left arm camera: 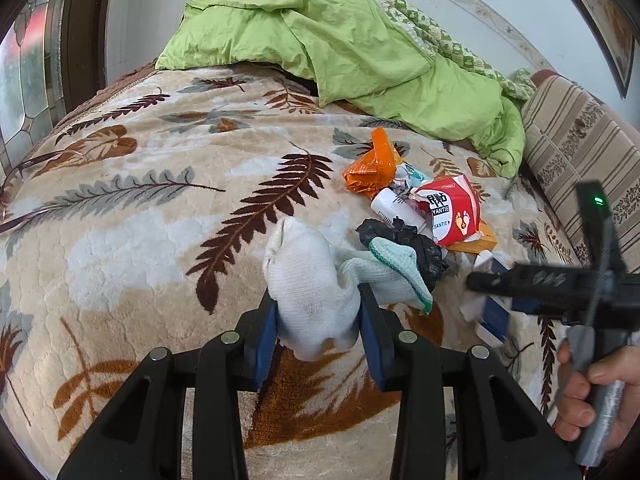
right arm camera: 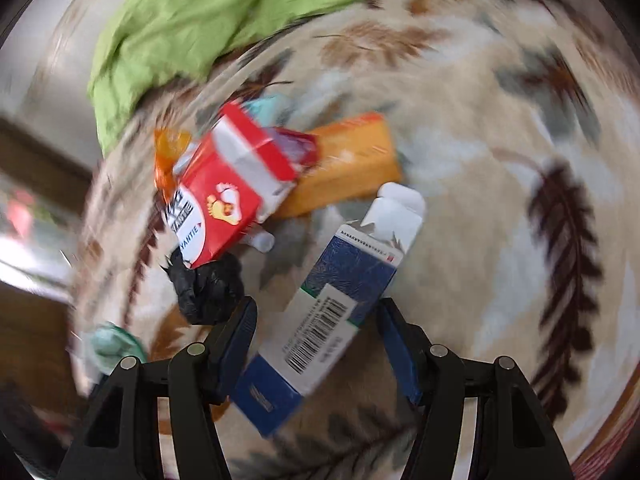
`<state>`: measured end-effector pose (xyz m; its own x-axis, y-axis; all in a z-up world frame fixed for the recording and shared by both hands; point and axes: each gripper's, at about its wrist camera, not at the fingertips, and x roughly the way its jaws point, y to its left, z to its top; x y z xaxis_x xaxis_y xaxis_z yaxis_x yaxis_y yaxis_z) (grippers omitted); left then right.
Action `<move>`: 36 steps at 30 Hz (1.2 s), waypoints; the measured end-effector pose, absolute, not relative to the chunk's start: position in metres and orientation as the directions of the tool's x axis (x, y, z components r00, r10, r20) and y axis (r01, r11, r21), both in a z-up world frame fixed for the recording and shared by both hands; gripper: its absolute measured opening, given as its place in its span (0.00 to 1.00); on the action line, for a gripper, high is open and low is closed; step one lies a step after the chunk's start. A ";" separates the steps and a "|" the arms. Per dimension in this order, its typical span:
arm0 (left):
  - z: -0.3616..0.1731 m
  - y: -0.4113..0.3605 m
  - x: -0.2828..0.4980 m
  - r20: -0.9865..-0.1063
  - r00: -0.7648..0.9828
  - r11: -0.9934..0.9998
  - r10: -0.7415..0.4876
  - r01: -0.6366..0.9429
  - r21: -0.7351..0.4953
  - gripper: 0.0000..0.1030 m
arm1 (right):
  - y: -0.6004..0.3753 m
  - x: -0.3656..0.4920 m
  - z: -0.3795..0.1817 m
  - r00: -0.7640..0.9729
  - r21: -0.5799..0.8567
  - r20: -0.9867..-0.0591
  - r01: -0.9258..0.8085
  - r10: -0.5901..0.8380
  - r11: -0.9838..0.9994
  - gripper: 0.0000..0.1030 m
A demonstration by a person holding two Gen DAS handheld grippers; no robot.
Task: Collect trash
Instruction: 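Lift the white sock with the left tool while the right tool grasps the blue-and-white box, then lift the blue-and-white box with the right tool while the left tool holds the sock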
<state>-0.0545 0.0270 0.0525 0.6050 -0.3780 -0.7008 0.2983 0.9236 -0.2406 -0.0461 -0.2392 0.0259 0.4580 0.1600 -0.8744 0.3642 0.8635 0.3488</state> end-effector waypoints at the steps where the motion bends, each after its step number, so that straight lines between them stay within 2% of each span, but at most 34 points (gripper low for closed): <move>1: 0.052 0.027 -0.055 -0.701 0.605 0.924 -0.378 0.297 -0.241 0.35 | -0.229 -0.038 0.025 0.427 0.275 -0.895 0.311 0.124 0.910 0.63; 6: 0.052 0.026 -0.054 -0.700 0.602 0.921 -0.383 0.302 -0.245 0.35 | -0.221 -0.046 0.029 0.439 0.164 -0.897 0.229 0.049 0.959 0.47; 10: 0.054 0.021 -0.057 -0.695 0.608 0.919 -0.384 0.321 -0.227 0.35 | -0.230 -0.071 0.038 0.499 0.187 -0.865 0.244 0.042 0.952 0.40; 12: 0.056 0.018 -0.061 -0.688 0.618 0.920 -0.380 0.332 -0.210 0.35 | -0.227 -0.086 0.045 0.549 0.191 -0.835 0.226 0.038 0.955 0.31; 16: 0.058 0.013 -0.067 -0.681 0.632 0.921 -0.369 0.345 -0.179 0.35 | -0.217 -0.114 0.050 0.624 0.163 -0.781 0.210 -0.004 0.964 0.29; 27: 0.067 0.008 -0.080 -0.662 0.662 0.926 -0.351 0.349 -0.143 0.36 | -0.228 -0.119 0.038 0.625 0.269 -0.779 0.259 0.051 0.928 0.30; 36: 0.077 -0.004 -0.100 -0.628 0.684 0.913 -0.371 0.393 -0.112 0.36 | -0.220 -0.151 0.072 0.754 0.242 -0.657 0.225 -0.011 0.944 0.30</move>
